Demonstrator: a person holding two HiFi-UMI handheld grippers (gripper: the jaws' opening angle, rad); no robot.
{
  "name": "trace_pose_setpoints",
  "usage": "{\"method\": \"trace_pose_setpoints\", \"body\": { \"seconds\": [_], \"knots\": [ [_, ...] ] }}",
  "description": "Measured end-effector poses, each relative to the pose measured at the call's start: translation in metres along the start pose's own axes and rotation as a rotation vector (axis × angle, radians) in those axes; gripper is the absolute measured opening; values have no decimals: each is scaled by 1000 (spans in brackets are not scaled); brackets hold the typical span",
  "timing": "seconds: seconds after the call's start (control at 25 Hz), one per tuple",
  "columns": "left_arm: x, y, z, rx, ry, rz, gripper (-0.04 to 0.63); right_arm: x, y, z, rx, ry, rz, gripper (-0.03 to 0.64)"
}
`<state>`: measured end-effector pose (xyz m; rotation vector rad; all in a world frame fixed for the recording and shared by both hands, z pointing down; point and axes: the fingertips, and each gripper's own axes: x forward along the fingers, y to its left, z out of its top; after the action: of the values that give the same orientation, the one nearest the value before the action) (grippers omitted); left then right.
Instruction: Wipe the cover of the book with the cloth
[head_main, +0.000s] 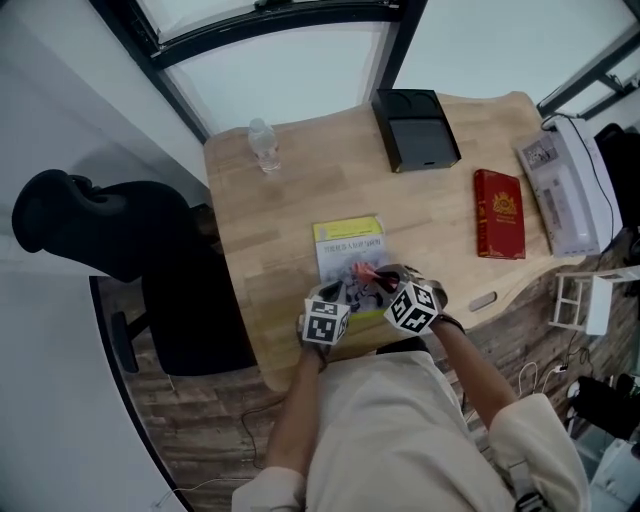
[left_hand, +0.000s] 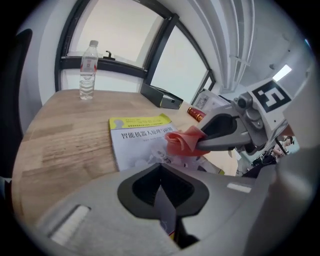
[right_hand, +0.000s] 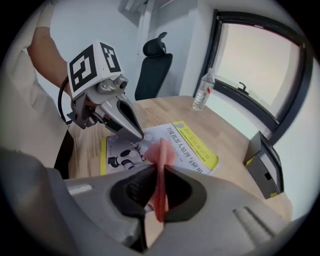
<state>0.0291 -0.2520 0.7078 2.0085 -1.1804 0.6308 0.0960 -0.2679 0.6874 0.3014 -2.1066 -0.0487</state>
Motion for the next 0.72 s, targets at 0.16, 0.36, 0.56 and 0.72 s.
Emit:
{"method": "trace_pose_setpoints", "body": {
  "seconds": [0.16, 0.36, 0.56, 0.72],
  "knots": [
    [7, -1, -15, -32, 3, 11, 6, 13, -8, -1, -125, 1, -6, 31],
    [8, 1, -15, -70, -7, 36, 6, 34, 9, -20, -335, 53, 75, 34],
    [8, 2, -11, -14, -30, 99, 6, 36, 7, -18, -333, 35, 125, 35],
    [13, 5, -16, -20, -36, 99, 6, 42, -5, -15, -347, 7, 89, 35]
  ]
}}
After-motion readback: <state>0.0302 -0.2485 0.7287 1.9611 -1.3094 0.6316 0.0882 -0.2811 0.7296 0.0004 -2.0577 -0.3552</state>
